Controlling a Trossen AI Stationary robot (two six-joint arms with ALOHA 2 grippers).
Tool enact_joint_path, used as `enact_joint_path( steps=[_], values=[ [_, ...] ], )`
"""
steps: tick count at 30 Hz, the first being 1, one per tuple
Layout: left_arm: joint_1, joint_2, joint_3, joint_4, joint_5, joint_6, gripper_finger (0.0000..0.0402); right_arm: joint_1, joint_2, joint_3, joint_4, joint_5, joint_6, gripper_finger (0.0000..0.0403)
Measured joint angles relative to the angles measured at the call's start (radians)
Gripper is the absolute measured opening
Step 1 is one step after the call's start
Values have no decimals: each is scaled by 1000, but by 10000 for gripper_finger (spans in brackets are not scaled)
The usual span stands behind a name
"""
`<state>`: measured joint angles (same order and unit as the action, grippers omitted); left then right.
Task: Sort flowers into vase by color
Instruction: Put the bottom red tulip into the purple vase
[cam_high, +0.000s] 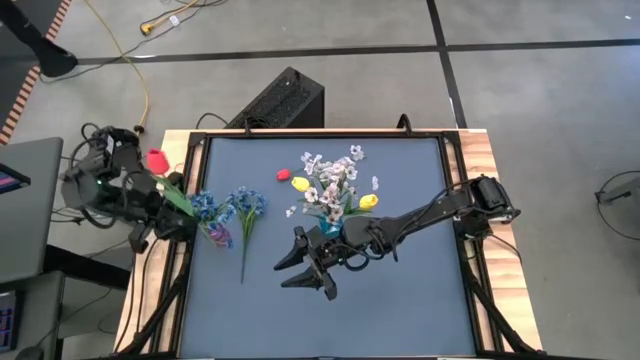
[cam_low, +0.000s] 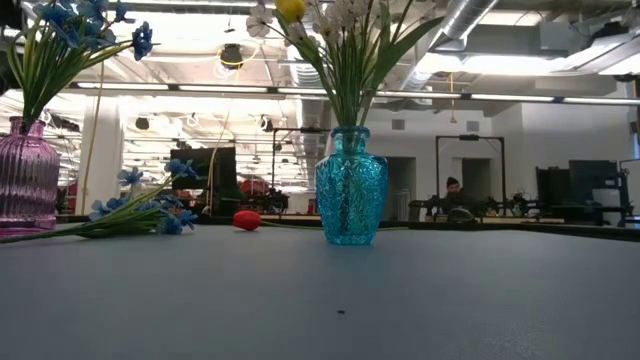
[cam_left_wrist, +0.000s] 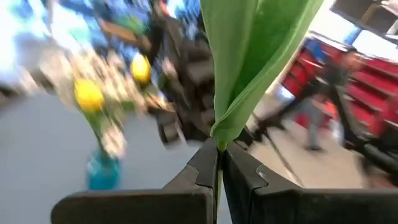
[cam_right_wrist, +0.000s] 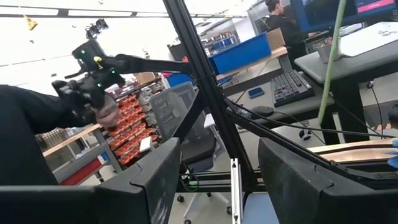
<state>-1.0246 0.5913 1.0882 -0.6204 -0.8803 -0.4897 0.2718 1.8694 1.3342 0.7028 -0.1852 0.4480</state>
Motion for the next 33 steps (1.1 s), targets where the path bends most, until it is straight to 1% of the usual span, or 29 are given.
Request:
enact_joint_path(
  steps=[2,4,6,8,11,13,17,20,23,26,30,33],
  values=[
    [25,7,0,59,-93,99,0,-7,0,0,-1,0,0,243],
    [54,5,0,103,-194,165,0,-11,0,0,0,1,0,243],
    [84,-3,0,132,-249,220,0,-14,0,0,0,1,2,243],
    [115,-9,0,152,-309,249,0,-14,0,0,0,1,20,243],
    [160,-18,-1,146,-440,262,0,-13,0,0,0,1,29,243],
    [188,-38,-1,142,-483,286,0,-7,0,0,0,0,30,243],
    [239,-75,2,118,-462,269,0,3,0,0,0,1,31,243],
    [277,-64,-2,60,-449,249,0,5,0,0,0,0,31,243],
    [328,-68,-2,-15,-446,189,0,9,0,0,0,0,31,243],
    [388,-62,-15,-56,-382,118,0,11,0,0,1,0,42,243],
    [483,-30,-53,-67,-271,85,0,17,0,0,0,1,53,243],
    [566,-15,-58,-52,-188,78,0,25,0,0,0,1,53,243]
  ],
)
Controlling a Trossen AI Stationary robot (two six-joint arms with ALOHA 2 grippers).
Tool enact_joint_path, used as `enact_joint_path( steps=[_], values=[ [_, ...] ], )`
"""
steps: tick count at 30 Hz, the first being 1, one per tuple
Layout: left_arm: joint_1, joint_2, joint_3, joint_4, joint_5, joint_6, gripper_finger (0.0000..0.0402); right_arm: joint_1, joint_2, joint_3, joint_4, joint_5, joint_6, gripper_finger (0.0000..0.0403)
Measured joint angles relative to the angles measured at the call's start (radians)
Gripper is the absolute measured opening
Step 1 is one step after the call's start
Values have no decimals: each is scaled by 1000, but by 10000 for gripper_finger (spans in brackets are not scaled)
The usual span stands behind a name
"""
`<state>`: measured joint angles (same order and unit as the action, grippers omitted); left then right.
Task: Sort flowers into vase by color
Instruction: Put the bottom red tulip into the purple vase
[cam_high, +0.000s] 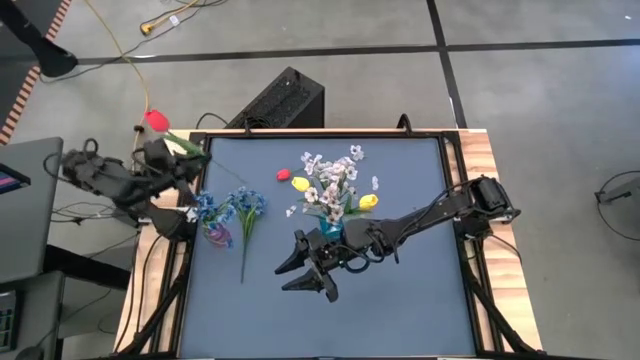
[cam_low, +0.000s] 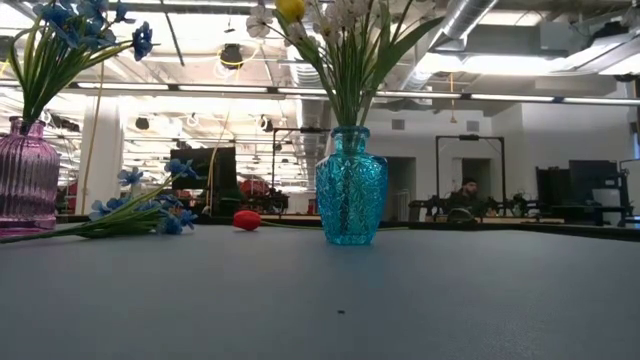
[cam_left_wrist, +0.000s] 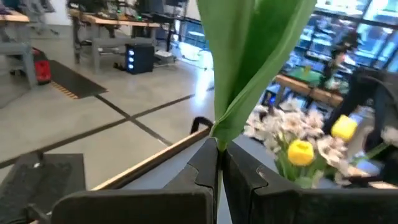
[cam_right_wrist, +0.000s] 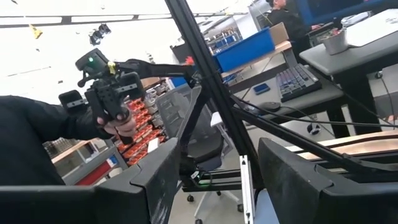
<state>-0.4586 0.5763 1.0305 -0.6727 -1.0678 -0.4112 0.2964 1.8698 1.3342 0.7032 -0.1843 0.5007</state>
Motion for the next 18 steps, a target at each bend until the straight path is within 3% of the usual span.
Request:
enact_joint_path(
  steps=[11,18],
  values=[
    [399,100,0,120,418,151,0,35,0,0,-1,2,-1,243],
    [688,90,58,37,564,194,0,54,0,0,-3,2,-3,243]
  ],
)
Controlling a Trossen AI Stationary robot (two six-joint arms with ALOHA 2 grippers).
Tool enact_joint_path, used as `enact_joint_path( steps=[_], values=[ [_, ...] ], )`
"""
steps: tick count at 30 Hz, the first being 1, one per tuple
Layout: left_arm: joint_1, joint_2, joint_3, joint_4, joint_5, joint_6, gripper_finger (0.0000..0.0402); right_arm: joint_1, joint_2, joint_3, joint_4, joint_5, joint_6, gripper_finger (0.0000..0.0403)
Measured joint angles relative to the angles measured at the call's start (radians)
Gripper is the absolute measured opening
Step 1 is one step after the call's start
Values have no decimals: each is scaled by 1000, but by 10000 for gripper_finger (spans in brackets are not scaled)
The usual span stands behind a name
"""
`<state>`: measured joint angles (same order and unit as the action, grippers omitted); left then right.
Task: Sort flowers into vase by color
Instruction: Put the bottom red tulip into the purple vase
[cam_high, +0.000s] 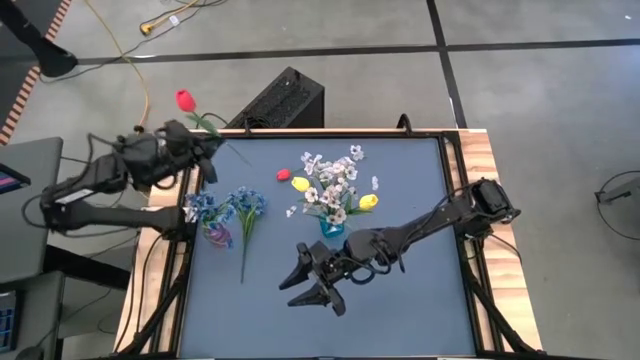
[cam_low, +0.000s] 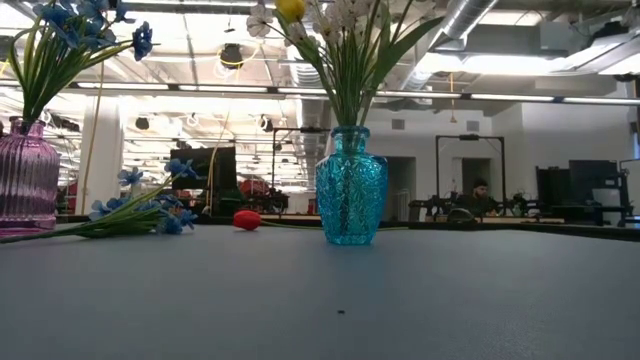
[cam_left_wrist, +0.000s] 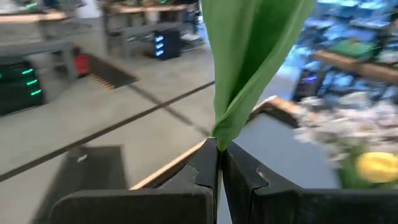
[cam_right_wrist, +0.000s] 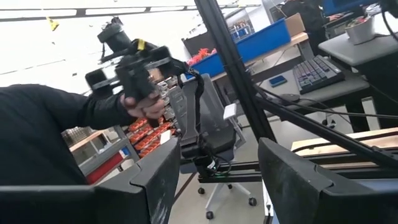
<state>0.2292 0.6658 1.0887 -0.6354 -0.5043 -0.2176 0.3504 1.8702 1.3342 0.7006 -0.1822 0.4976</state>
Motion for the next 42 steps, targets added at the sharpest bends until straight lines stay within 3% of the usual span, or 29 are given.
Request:
enact_joint_path(
  steps=[6,13,19,28,33,37,42],
  values=[
    [196,1,92,-224,57,29,0,10,0,0,-15,0,0,243],
    [308,-11,152,-459,71,35,0,10,0,0,-19,0,0,243],
    [318,-48,151,-607,194,-98,0,11,0,0,-19,-2,33,243],
    [317,-215,165,-755,256,-289,0,30,0,0,-20,-2,34,243],
    [317,-264,165,-742,307,-325,0,30,0,0,-20,-2,36,243],
    [317,-272,164,-779,407,-328,0,21,0,0,-19,-1,36,243],
    [317,-284,163,-830,442,-329,0,26,0,0,-19,29,36,243]
  ],
)
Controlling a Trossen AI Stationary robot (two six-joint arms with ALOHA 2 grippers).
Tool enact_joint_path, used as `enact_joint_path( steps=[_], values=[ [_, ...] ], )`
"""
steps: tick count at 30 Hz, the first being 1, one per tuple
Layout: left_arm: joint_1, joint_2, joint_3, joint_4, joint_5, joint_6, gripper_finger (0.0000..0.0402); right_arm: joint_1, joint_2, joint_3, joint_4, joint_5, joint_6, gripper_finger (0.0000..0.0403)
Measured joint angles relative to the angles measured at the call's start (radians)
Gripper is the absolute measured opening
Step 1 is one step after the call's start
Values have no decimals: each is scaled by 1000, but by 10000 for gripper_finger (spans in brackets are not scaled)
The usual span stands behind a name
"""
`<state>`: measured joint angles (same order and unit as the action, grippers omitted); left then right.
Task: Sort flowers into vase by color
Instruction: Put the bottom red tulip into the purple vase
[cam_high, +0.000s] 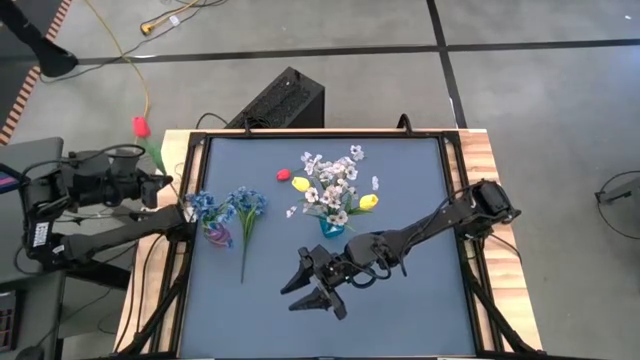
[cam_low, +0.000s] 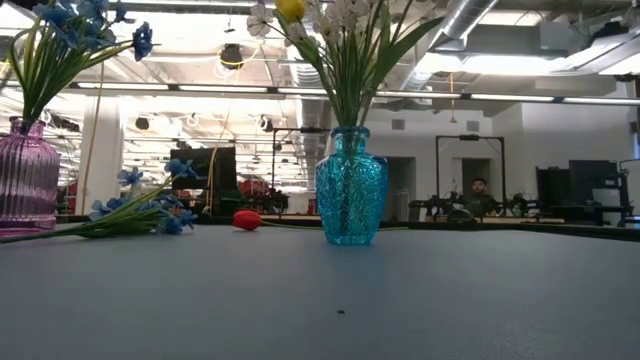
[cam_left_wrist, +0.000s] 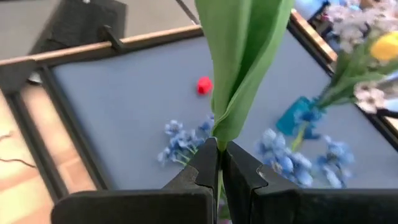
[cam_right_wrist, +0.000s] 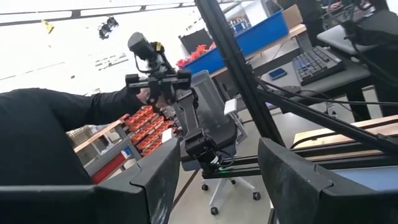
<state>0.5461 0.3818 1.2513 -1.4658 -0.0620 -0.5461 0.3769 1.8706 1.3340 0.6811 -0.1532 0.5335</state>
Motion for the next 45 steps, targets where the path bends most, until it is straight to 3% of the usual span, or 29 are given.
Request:
enact_joint_path(
  steps=[11,14,24,31,45],
  values=[
    [37,-169,-78,98,108,6,0,2,0,0,6,46,-8,243],
    [84,-218,-79,103,133,51,0,2,0,0,8,53,-10,243],
    [341,-314,-107,113,356,333,0,-26,0,0,49,54,-10,243],
    [480,-333,-131,112,441,445,0,-33,0,0,75,54,-9,243],
    [580,-333,-142,64,501,478,0,-33,0,0,75,52,-9,243]
  ],
)
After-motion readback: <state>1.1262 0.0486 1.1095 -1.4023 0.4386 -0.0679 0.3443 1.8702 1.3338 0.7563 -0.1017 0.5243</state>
